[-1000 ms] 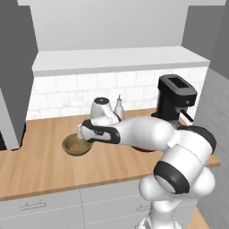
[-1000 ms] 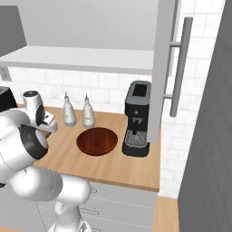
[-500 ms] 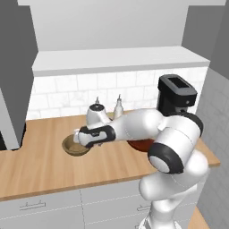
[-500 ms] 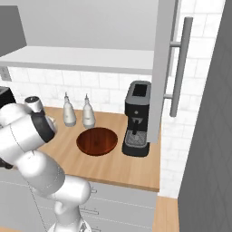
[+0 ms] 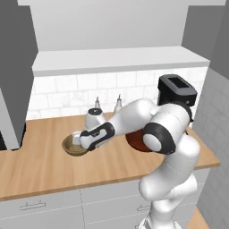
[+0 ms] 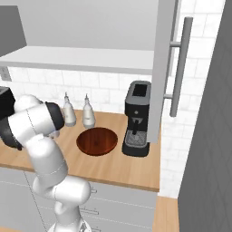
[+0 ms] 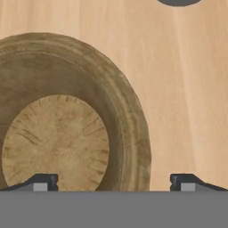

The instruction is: Pick up the bowls on the counter and stack them on top of one another in the open cabinet. Place the smaller bowl on top of the larger bowl.

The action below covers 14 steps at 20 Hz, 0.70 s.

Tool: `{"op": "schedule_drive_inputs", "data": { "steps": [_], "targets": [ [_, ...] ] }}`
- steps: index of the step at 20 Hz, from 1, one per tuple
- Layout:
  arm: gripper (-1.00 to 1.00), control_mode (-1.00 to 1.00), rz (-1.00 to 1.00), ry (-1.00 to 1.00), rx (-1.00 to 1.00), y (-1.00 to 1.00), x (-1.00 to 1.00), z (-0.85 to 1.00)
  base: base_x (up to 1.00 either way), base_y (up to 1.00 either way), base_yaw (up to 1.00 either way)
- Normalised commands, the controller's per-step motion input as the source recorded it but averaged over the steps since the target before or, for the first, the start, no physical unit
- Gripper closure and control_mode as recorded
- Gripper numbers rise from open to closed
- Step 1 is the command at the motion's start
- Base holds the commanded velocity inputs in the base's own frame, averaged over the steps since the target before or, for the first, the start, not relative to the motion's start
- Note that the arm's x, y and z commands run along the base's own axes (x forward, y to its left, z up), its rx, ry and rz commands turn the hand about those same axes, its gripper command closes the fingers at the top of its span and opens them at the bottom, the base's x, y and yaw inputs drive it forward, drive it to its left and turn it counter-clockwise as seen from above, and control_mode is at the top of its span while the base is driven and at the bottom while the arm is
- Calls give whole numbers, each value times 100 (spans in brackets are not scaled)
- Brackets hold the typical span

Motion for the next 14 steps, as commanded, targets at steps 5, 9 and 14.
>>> {"op": "schedule_drive_inputs", "data": {
  "steps": [5,9,14],
  "targets": [
    [100,-100,0,0,0,3,8,-7,0,0,0],
    [100,-100,0,0,0,-1,0,0,0,0,0],
    [100,-100,-3,-7,6,-25,-6,25,0,0,0]
  ]
}}
